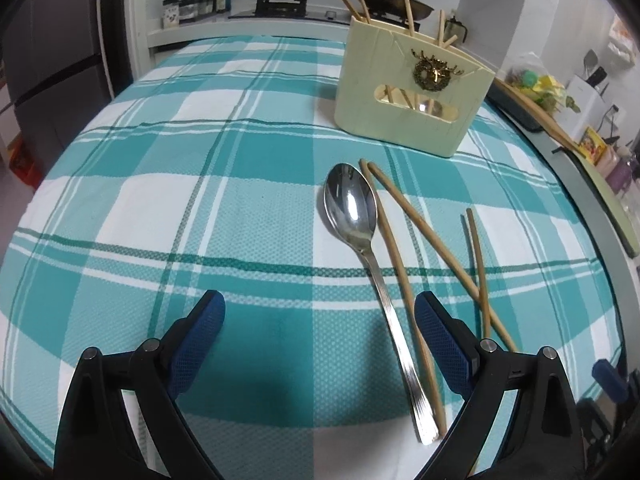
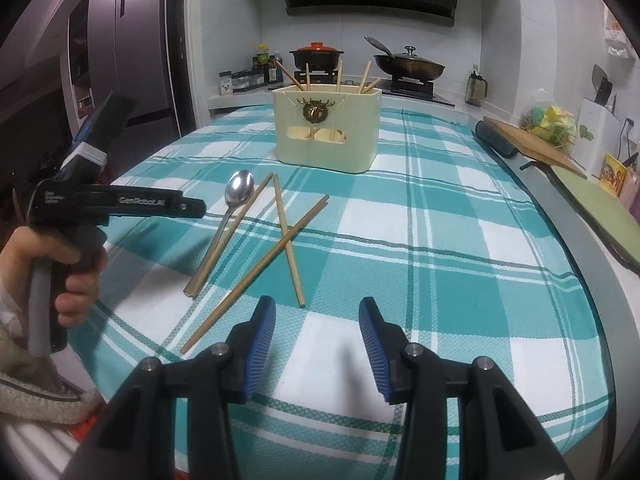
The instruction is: Organize utensils
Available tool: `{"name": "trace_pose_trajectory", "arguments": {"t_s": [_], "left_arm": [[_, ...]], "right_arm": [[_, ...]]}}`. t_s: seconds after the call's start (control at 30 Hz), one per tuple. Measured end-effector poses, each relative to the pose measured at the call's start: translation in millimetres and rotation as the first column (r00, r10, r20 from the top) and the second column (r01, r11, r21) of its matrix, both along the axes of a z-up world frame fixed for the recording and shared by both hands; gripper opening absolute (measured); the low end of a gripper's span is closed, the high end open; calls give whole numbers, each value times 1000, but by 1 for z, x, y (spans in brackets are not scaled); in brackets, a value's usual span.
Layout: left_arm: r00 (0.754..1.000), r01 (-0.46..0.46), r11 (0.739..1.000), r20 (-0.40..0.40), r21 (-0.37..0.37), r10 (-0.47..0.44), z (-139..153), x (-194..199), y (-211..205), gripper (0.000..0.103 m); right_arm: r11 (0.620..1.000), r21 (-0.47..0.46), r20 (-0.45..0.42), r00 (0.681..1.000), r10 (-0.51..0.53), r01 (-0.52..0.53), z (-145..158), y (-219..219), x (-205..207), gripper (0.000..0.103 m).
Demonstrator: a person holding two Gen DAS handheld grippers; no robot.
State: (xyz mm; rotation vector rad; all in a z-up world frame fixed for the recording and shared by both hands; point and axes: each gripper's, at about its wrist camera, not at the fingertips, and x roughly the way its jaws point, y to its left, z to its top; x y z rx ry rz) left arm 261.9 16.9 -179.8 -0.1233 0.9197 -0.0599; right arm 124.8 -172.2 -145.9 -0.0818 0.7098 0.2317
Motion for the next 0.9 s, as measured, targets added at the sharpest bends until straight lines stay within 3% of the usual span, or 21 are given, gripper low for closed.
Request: {"name": "trace_pose_trajectory", "arguments": {"t_s": [0.2, 0.37, 0.6, 0.73, 0.9], "left_arm": [[1000, -7, 995, -25, 104, 10, -18, 18, -10, 96], [1000, -12, 995, -7, 102, 12, -21, 20, -8, 97], [1000, -25, 997, -6, 78, 25, -23, 21, -3, 99], [1000, -25, 997, -6, 73, 26, -23, 22, -2, 99], [1000, -25, 997, -7, 74, 26, -23, 21, -2, 99]], "right_arm": [[1000, 20, -18, 1000, -3, 3, -5, -2, 0, 44], [999, 49, -48, 999, 13, -10, -7, 0, 6, 44], [978, 188, -171, 977, 128, -95, -19, 26, 52, 44], [976, 209, -293, 948, 127, -66, -40, 40, 90, 30], [991, 126, -295, 953, 70, -34, -43, 55, 111, 20]]}}
